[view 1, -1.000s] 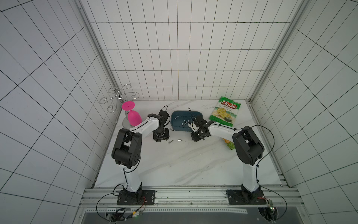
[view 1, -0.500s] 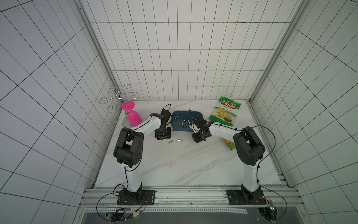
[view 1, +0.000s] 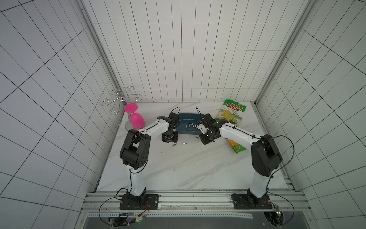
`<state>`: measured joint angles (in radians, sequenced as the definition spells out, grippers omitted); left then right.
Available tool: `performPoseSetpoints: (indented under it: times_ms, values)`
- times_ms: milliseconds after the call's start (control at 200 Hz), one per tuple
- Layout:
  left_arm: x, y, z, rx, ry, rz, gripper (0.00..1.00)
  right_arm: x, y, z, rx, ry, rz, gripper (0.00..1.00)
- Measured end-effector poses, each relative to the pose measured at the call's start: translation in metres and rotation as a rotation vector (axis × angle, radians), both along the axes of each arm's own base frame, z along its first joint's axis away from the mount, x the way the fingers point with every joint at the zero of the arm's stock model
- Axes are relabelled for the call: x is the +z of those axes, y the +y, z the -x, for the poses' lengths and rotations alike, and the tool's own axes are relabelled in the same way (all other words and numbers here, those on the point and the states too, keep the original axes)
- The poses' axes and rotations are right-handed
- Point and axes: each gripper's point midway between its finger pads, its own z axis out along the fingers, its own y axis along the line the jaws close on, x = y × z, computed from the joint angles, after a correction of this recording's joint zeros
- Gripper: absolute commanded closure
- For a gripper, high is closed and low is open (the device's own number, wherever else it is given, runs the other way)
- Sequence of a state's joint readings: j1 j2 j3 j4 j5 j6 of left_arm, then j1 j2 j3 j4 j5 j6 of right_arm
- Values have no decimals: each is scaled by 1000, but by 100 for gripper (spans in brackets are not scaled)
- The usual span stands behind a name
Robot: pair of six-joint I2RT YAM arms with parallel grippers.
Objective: Put the bit on the desktop into the storage box
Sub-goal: Place the screwdriver bit in the storage box.
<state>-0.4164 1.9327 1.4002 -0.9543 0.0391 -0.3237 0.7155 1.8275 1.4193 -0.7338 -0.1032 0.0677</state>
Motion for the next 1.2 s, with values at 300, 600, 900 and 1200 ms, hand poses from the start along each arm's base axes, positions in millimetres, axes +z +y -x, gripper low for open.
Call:
performPoseSetpoints:
  times_ms: [300,600,900,1200]
  values:
    - [-13,0,3,-30,31,-18,51,52,8,-33,-35,-86,-69,100]
    - [-17,-3,5,-47,37,-23,55,57,4,-52,-60,-86,-62,100]
    - [-17,-5,3,-55,29,-25,56,56,11,-65,-59,-76,-68,100]
    - [-18,-11,4,-64,16,-15,55,60,13,-65,-58,-78,-73,100]
